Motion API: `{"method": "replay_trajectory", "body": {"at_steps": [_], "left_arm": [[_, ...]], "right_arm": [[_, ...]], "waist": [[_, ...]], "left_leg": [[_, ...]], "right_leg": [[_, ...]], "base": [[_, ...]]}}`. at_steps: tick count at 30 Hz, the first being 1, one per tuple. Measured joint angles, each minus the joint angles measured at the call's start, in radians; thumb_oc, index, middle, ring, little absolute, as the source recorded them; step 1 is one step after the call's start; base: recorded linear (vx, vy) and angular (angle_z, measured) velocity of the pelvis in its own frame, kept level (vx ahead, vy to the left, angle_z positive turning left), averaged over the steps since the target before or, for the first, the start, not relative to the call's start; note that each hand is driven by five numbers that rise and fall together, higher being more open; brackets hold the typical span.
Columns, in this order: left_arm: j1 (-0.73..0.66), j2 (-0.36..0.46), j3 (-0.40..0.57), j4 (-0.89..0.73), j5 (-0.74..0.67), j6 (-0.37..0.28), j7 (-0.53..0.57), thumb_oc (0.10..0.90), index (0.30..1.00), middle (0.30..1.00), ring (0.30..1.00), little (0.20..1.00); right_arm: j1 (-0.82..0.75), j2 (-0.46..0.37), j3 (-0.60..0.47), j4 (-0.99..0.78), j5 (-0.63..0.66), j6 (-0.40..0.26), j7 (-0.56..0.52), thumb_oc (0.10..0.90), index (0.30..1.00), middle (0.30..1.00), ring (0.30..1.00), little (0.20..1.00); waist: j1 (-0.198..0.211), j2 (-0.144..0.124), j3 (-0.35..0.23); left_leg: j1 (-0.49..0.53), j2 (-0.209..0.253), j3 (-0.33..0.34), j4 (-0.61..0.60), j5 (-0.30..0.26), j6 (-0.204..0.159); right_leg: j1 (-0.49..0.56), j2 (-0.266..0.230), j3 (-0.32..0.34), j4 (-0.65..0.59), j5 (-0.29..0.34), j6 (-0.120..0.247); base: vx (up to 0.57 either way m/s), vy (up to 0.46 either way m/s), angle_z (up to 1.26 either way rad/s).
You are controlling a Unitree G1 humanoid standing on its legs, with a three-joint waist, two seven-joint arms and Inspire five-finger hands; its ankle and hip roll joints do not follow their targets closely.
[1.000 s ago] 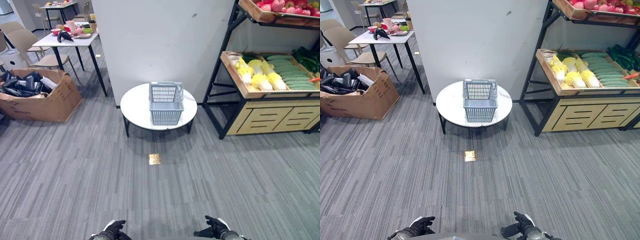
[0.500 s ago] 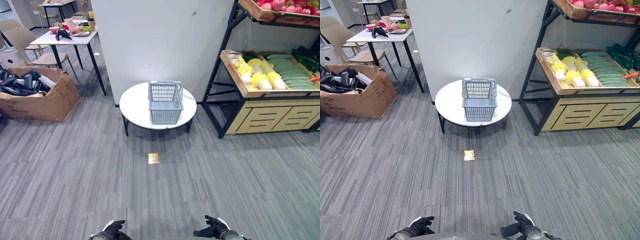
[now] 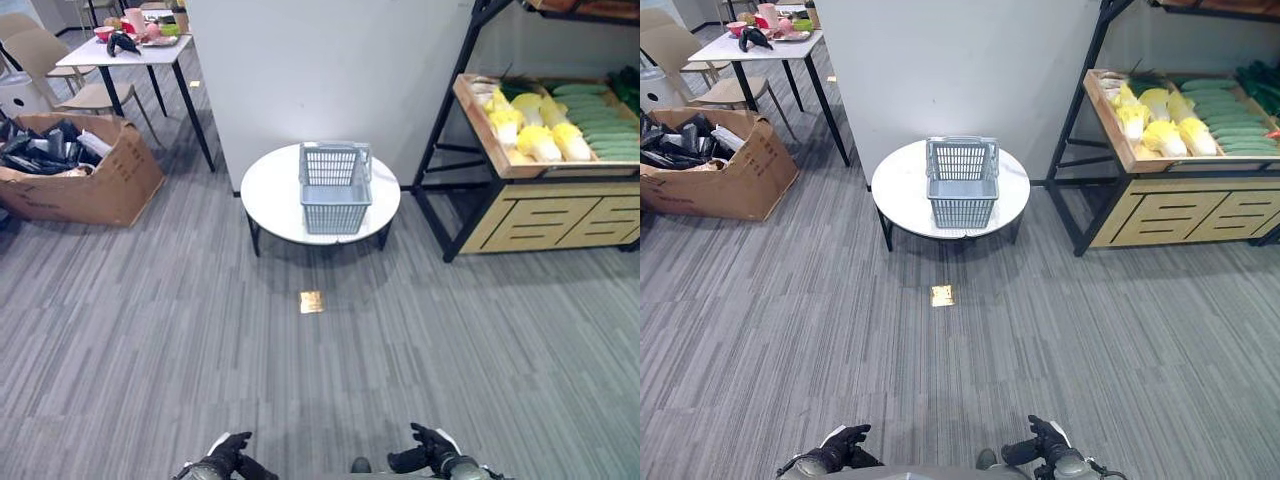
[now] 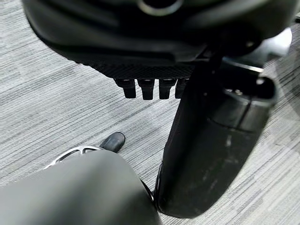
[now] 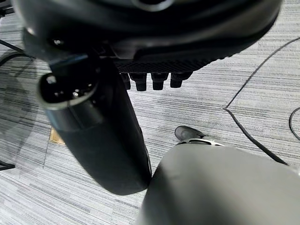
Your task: Get the vegetables into the basket
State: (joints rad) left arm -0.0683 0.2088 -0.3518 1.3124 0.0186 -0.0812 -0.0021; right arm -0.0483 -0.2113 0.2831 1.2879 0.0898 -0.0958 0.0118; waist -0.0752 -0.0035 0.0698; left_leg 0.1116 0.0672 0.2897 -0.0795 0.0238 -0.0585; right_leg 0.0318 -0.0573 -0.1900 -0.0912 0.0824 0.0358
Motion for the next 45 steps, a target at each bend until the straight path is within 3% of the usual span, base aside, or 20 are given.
{"method": "replay_trajectory", "body": {"at_steps": [3, 5, 17, 26, 40, 44, 45], "left_arm": [[-0.003, -0.014, 0.001, -0.003, -0.001, -0.002, 0.002, 0.9, 1.0, 1.0, 1.0, 1.0], [-0.003, -0.017, 0.001, -0.003, -0.002, -0.002, 0.002, 0.9, 1.0, 1.0, 1.0, 1.0], [-0.003, -0.016, 0.001, -0.007, -0.01, -0.002, 0.002, 0.9, 1.0, 1.0, 1.0, 1.0], [-0.002, 0.007, 0.002, 0.0, -0.01, -0.001, 0.0, 0.9, 1.0, 1.0, 1.0, 1.0], [0.001, 0.012, 0.002, 0.019, -0.01, -0.001, -0.003, 0.9, 1.0, 1.0, 1.0, 1.0], [0.0, 0.017, 0.002, 0.02, -0.01, -0.001, -0.004, 0.9, 1.0, 1.0, 1.0, 1.0], [-0.001, 0.023, 0.002, 0.02, -0.01, -0.002, -0.004, 0.9, 1.0, 1.0, 1.0, 1.0]], "right_arm": [[-0.014, -0.014, 0.0, 0.001, 0.0, -0.001, 0.0, 0.9, 1.0, 1.0, 1.0, 1.0], [-0.016, -0.016, 0.001, 0.001, 0.0, -0.001, 0.0, 0.9, 1.0, 1.0, 1.0, 1.0], [-0.017, -0.014, 0.005, 0.002, 0.0, -0.001, 0.001, 0.9, 1.0, 1.0, 1.0, 1.0], [-0.005, 0.008, 0.011, 0.007, -0.003, 0.009, 0.002, 0.9, 1.0, 1.0, 1.0, 1.0], [0.02, 0.014, 0.011, 0.009, -0.003, 0.009, 0.002, 0.9, 1.0, 1.0, 1.0, 1.0], [0.02, 0.016, 0.011, 0.009, -0.003, 0.009, 0.003, 0.9, 1.0, 1.0, 1.0, 1.0], [0.019, 0.02, 0.011, 0.009, -0.003, 0.009, 0.003, 0.9, 1.0, 1.0, 1.0, 1.0]], "waist": [[-0.01, 0.028, 0.017], [-0.013, 0.034, 0.018], [-0.017, 0.027, 0.018], [-0.007, -0.026, -0.004], [0.004, -0.044, -0.036], [0.004, -0.054, -0.035], [0.005, -0.067, -0.03]], "left_leg": [[-0.005, 0.0, -0.003, -0.001, 0.0, 0.0], [-0.004, 0.0, -0.004, -0.001, 0.0, 0.0], [0.003, -0.004, -0.003, -0.008, 0.001, 0.001], [0.018, -0.008, -0.003, -0.009, 0.001, 0.001], [0.018, -0.032, -0.003, -0.014, 0.003, 0.016], [0.014, -0.039, -0.002, -0.014, 0.002, 0.021], [0.011, -0.043, -0.001, -0.014, 0.003, 0.024]], "right_leg": [[-0.001, 0.0, -0.004, 0.001, 0.0, 0.0], [-0.001, 0.001, -0.004, 0.004, 0.0, 0.0], [0.003, -0.002, -0.002, 0.005, 0.0, 0.0], [0.018, -0.005, -0.001, 0.005, 0.001, 0.001], [0.018, -0.029, 0.001, 0.005, 0.015, 0.019], [0.014, -0.037, 0.005, 0.005, 0.02, 0.025], [0.009, -0.041, 0.007, 0.005, 0.023, 0.028]], "base": [[0.01, 0.001, 0.03], [0.0, 0.0, 0.0], [0.03, 0.046, 0.0], [0.03, 0.06, 0.0], [-0.02, 0.062, 0.0], [-0.02, 0.048, -0.01], [-0.01, 0.057, -0.03]]}}
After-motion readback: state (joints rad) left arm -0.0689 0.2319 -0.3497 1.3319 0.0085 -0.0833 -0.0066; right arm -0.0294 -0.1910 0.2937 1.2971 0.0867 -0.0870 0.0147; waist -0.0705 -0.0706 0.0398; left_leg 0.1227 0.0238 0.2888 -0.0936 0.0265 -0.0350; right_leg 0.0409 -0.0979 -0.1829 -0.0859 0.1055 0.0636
